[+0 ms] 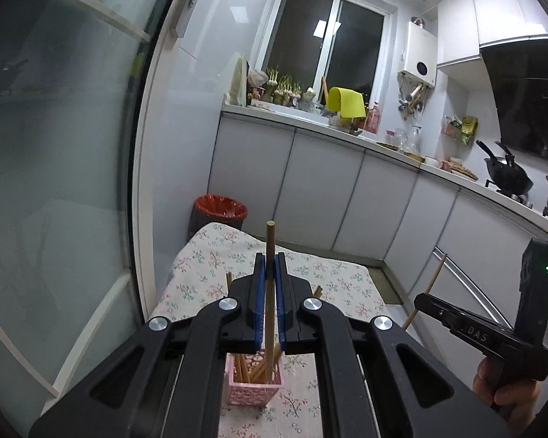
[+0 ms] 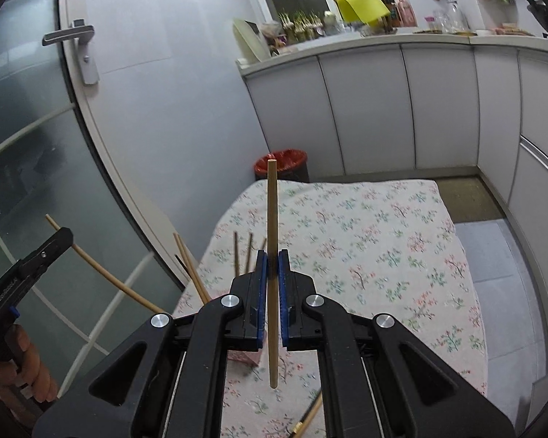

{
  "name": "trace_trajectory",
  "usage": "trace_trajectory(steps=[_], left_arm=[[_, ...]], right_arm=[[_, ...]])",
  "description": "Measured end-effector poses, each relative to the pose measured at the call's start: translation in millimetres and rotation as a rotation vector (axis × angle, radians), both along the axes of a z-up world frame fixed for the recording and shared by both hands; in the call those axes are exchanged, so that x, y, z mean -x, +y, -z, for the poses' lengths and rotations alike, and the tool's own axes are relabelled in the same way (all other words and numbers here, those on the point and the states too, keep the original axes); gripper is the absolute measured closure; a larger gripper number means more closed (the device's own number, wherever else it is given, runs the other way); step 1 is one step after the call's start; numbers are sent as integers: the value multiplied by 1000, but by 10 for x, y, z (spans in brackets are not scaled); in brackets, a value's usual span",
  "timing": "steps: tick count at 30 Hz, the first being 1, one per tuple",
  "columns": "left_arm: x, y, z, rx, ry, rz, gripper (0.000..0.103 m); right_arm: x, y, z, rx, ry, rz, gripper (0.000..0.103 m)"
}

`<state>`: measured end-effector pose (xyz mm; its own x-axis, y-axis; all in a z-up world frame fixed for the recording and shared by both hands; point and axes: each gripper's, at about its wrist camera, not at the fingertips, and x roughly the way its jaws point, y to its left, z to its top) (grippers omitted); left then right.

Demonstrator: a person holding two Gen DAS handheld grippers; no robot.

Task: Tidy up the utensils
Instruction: 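Carry both held chopsticks up over the pink holder, then open both tools to release the chopsticks into the pink holder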

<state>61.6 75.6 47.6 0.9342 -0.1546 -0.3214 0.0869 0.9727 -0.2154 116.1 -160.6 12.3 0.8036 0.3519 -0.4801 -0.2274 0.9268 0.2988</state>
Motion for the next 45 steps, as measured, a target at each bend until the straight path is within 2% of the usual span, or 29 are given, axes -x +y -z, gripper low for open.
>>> trace_trajectory(steps=[3, 12, 14, 19, 20, 21, 23, 27, 32, 35, 42, 45], left_arm=[[-100, -34, 43, -32, 0, -20, 98], [-510, -82, 353, -95, 107, -47, 98], [-598, -78, 454, -99, 136, -42, 98], [-708, -94, 625, -106, 139, 2, 96], [-715, -88, 642, -111, 144, 3, 90], [-711, -78, 652, -111, 150, 0, 76], [-663, -24, 641, -95, 145, -14, 60], [-598, 93, 616, -70, 172, -32, 59], [-617, 213, 748, -77, 274, -86, 59], [-660, 264, 837, -98, 317, -109, 59], [-700, 419, 1021, -92, 395, -131, 49], [-714, 462, 1077, -80, 424, -127, 47]], right_arm=[[-49, 71, -11, -16, -9, -12, 98], [-137, 168, 13, -55, -25, -9, 98], [-141, 192, 19, -61, -33, -14, 98], [-140, 303, 23, -61, -67, -29, 98], [-143, 321, 20, -62, -74, -32, 98], [-144, 347, 23, -63, -82, -38, 98], [-151, 383, 27, -64, -91, -44, 98], [-195, 457, 50, -61, -110, -51, 98], [-317, 577, 143, -63, -101, -60, 98], [-397, 708, 246, -18, -84, -69, 98], [-522, 979, 460, 97, -51, -94, 98], [-571, 1009, 523, 110, -20, -102, 92]])
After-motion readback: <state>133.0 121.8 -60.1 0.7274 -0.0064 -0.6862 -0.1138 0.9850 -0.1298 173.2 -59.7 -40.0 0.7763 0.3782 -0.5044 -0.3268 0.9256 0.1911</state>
